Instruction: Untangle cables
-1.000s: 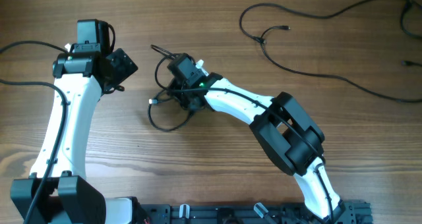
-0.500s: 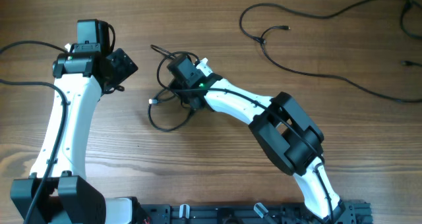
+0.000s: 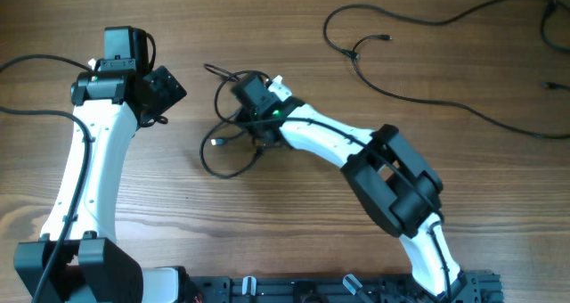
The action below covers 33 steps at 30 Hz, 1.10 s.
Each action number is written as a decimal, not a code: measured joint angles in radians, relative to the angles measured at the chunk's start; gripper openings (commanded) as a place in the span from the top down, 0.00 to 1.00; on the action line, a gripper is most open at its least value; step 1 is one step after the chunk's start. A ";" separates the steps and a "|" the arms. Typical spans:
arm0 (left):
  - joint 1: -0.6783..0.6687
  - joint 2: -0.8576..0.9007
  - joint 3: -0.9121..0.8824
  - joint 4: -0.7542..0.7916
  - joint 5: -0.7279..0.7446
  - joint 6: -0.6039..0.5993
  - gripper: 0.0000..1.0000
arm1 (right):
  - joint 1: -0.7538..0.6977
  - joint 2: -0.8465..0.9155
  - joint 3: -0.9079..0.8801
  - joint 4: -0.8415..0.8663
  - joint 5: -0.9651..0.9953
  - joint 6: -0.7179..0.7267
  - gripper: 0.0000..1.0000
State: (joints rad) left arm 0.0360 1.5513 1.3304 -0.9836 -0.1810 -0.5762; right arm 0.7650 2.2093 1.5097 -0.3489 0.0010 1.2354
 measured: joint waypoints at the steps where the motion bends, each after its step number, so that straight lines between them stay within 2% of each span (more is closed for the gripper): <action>1: 0.000 0.000 0.000 0.000 0.000 0.000 0.00 | -0.016 -0.011 -0.008 -0.010 0.000 -0.034 0.96; 4: 0.000 0.000 0.000 0.001 0.009 0.028 0.00 | -0.087 -0.081 -0.030 -0.051 0.005 -0.161 0.96; 7: 0.000 0.000 0.000 0.008 0.073 0.105 0.00 | -0.129 -0.156 -0.030 -0.084 0.004 -0.245 0.96; 13: -0.016 0.000 0.000 -0.003 0.257 0.283 0.00 | -0.239 -0.317 -0.030 -0.176 0.008 -0.431 0.96; 16: -0.062 0.000 0.000 -0.020 0.289 0.344 0.00 | -0.289 -0.320 -0.030 -0.213 0.009 -0.481 0.96; 18: -0.130 0.000 -0.012 -0.019 0.311 0.404 0.00 | -0.332 -0.320 -0.030 -0.236 0.011 -0.516 0.96; 21: -0.225 0.000 -0.057 -0.018 0.322 0.433 0.00 | -0.383 -0.320 -0.030 -0.269 0.012 -0.547 0.96; 25: -0.335 0.000 -0.141 0.026 0.332 0.357 0.00 | -0.418 -0.320 -0.030 -0.281 0.015 -0.561 0.96; 33: -0.417 0.000 -0.333 0.232 0.336 -0.012 0.00 | -0.420 -0.320 -0.030 -0.275 0.019 -0.568 0.96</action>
State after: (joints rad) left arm -0.3813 1.5517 0.9974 -0.7513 0.1555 -0.5884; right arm 0.3450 1.8896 1.4796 -0.6243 0.0204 0.6678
